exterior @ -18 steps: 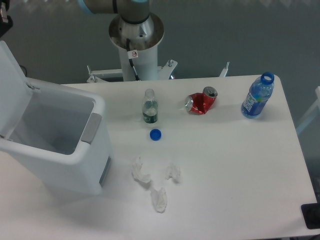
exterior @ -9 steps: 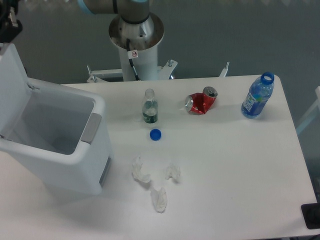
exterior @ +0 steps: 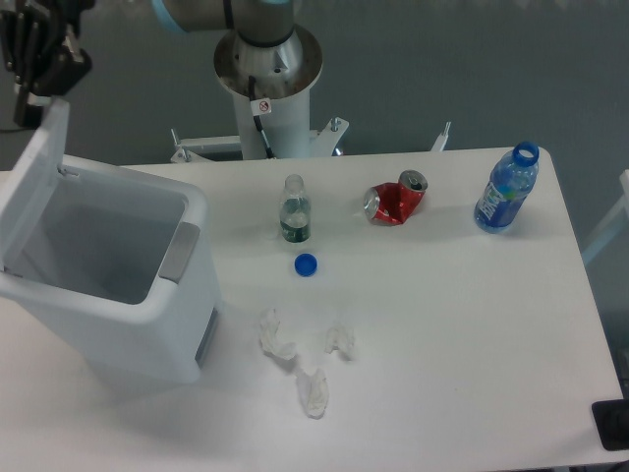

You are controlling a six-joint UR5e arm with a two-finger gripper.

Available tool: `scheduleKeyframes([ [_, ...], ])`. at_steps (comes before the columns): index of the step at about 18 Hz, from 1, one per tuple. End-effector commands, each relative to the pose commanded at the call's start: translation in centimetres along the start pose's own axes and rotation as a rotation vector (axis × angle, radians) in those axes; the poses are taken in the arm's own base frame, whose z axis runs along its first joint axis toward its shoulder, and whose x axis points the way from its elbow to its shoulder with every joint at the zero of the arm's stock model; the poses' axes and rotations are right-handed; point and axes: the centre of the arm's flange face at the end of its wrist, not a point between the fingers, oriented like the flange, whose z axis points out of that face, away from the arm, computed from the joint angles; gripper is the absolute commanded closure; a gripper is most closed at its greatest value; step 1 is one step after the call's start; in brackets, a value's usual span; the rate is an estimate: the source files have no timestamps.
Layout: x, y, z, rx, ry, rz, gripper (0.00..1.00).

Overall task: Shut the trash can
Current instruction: 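Push the raised lid forward with the gripper so it tips closed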

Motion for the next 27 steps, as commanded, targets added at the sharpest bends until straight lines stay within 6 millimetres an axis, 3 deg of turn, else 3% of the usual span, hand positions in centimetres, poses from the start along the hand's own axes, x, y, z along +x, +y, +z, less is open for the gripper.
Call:
scheduleKeyframes([
  [27,-4.2,2.9,5.6,-0.077,0.038,-0.076,0.9],
])
